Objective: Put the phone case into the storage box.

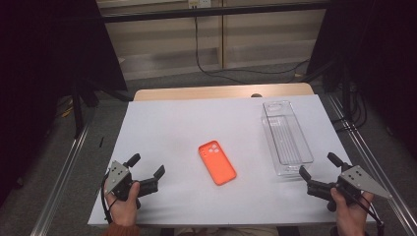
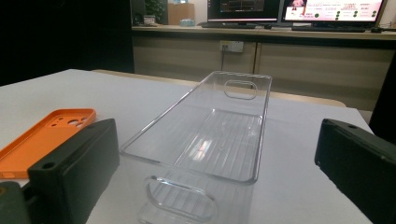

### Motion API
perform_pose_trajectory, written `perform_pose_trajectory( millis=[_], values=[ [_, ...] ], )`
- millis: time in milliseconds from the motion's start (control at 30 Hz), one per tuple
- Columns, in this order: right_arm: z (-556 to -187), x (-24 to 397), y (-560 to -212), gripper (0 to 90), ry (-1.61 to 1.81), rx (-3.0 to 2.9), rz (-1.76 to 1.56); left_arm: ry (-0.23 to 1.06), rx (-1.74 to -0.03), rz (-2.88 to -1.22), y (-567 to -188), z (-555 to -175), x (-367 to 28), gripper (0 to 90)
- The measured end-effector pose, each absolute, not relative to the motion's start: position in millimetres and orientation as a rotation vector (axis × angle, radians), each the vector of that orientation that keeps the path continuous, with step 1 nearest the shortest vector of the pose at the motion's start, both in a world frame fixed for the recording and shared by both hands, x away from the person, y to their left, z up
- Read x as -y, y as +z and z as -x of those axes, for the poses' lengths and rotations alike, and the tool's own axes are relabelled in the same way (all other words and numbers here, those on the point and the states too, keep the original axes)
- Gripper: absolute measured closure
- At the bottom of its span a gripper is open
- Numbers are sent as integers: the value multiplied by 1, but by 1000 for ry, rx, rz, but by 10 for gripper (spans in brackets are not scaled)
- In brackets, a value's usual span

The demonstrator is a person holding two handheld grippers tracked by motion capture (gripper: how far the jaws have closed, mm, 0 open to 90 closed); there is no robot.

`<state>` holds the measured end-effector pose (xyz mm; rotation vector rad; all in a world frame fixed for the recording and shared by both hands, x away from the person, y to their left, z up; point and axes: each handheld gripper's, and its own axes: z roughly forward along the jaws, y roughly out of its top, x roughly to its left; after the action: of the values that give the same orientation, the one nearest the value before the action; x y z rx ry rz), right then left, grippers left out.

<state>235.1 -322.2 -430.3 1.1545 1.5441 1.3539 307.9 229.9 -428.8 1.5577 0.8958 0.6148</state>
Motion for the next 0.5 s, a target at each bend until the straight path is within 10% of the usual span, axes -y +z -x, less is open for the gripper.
perform_pose_trajectory(
  millis=[500],
  values=[
    [-234,319,-430,0,1362,-1563,-1159,573,-863,-1584,-429,-310,-221,37]
  ],
)
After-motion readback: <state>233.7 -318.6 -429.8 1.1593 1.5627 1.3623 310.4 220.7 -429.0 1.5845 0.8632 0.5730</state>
